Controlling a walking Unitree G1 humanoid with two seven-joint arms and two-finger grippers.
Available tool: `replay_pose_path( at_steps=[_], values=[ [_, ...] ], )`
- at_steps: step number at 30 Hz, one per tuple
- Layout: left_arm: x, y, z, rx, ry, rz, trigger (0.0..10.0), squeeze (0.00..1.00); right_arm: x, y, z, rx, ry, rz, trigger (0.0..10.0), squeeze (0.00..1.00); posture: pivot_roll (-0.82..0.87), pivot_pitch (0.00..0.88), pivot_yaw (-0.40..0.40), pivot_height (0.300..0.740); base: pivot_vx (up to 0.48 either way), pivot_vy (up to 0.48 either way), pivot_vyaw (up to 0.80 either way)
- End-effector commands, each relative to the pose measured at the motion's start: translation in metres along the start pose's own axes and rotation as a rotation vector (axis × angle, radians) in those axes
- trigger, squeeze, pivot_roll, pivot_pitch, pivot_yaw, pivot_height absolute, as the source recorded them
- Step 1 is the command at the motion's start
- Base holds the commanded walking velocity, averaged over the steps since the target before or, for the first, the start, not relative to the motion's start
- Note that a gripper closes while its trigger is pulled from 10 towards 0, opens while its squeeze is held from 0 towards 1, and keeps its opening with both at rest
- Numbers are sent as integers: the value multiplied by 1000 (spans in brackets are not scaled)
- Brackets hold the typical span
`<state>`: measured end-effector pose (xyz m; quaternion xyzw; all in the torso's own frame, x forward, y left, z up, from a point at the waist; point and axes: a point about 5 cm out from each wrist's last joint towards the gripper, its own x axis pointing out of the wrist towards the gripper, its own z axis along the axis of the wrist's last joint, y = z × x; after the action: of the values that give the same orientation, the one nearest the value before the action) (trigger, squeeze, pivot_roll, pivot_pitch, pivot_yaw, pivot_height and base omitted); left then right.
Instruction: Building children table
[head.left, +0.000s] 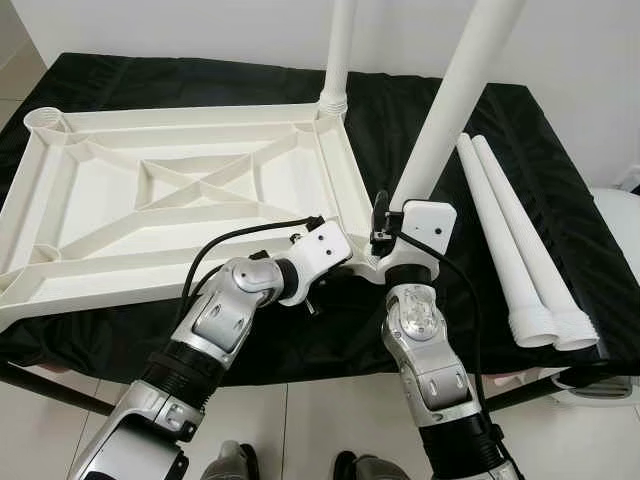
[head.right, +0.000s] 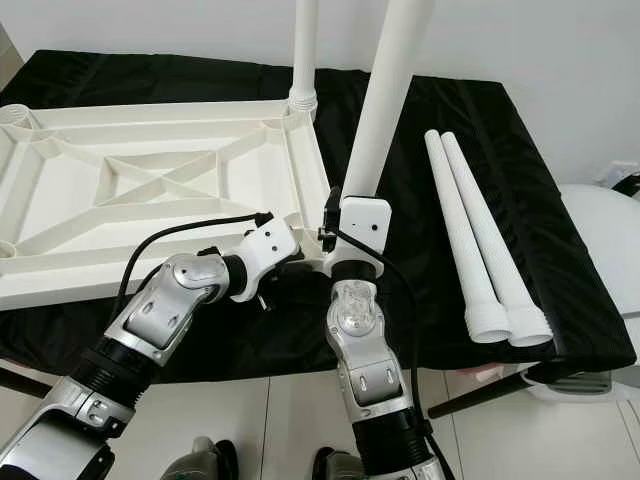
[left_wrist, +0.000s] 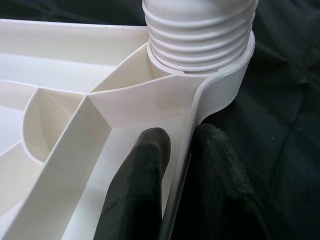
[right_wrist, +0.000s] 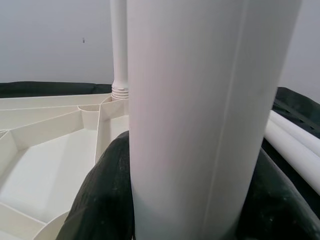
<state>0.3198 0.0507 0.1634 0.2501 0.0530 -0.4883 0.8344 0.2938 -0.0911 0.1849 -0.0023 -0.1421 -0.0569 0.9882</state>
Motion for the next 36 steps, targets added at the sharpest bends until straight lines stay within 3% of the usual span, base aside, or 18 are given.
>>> replay_pose_path(
  at_steps=[1, 8, 9, 10, 11, 24, 25, 26, 27, 36],
  values=[
    [-12, 7, 2, 32, -11, 0, 10000, 0, -12, -44, -52, -96, 253, -253, 10000, 0, -50, 161, -23, 740, 0, 0, 0],
    [-12, 7, 2, 32, -11, 2, 10000, 0, -10, -44, -50, -95, 232, -242, 10000, 0, -52, 162, -23, 740, 0, 0, 0],
    [-12, 7, 3, 32, -12, 1, 10000, 0, -9, -45, -49, -96, 221, -237, 10000, 608, -56, 163, -23, 740, 0, 0, 0],
    [-12, 7, 3, 32, -12, 1, 10000, 0, -9, -45, -49, -96, 221, -237, 10000, 608, -56, 163, -23, 740, 0, 0, 0],
    [-11, 7, 3, 32, -13, 0, 10000, 0, -8, -44, -47, -79, 209, -214, 10000, 1000, -57, 163, -21, 740, 0, 0, 0],
    [-10, 7, 3, 30, -16, 0, 10000, 0, -5, -34, -40, -19, 155, -63, 10000, 1000, -57, 162, -26, 740, 0, 0, 0],
    [-10, 7, 3, 30, -16, 2, 10000, 0, -5, -32, -40, -6, 158, -30, 10000, 137, -57, 160, -26, 740, 0, 0, 0],
    [-10, 7, 3, 30, -16, 2, 10000, 0, -5, -32, -40, -6, 158, -30, 10000, 137, -57, 160, -26, 740, 0, 0, 0],
    [-11, 7, 3, 29, -15, 2, 10000, 0, -6, -32, -41, -2, 154, 3, 10000, 0, -58, 160, -25, 740, 0, 0, 0],
    [-10, 5, -1, 31, -3, -5, 10000, 0, -8, -34, -41, 62, 137, 226, 10000, 0, -62, 157, -22, 740, 0, 0, 0]
  ],
)
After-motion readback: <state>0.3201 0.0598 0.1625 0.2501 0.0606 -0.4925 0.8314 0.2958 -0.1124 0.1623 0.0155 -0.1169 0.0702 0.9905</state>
